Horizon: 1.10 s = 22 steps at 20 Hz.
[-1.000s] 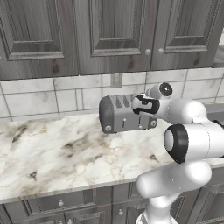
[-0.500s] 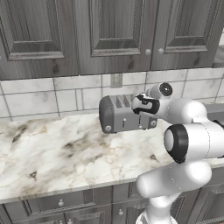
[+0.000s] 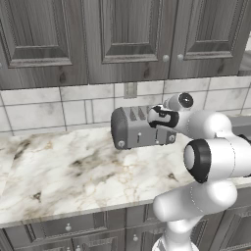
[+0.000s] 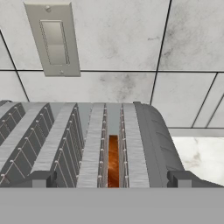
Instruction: Start the toaster. Once the lever pops up, take the bread to the plate on the dining counter.
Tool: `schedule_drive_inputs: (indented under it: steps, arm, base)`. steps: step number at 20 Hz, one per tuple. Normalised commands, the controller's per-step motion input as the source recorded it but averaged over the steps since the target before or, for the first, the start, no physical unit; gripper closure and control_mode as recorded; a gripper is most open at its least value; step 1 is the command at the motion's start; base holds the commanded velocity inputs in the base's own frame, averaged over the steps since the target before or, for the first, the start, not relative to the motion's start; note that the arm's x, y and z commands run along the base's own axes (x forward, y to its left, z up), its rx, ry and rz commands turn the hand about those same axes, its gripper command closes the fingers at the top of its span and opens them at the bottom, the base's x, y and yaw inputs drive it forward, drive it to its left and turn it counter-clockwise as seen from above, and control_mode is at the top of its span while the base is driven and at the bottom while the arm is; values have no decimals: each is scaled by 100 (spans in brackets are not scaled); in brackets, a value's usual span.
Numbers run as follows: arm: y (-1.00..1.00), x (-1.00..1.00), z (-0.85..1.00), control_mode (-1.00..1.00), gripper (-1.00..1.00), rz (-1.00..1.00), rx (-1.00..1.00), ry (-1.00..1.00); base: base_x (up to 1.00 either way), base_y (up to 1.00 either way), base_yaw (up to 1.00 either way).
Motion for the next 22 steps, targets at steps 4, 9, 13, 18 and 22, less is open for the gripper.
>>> schedule_drive_inputs:
  steps: [4,9,13,18,22]
  arm:
    - [0,0,0,-100,-100,0,0,0]
    - [0,0,0,-100,-100,0,0,0]
    - [0,0,0,-100,-100,0,0,0]
    - [0,0,0,-100,-100,0,0,0]
    - [0,0,0,-100,-100,0,0,0]
  base:
    - [0,0,0]
    - [0,0,0]
    - [0,0,0]
    - [0,0,0]
    - [0,0,0]
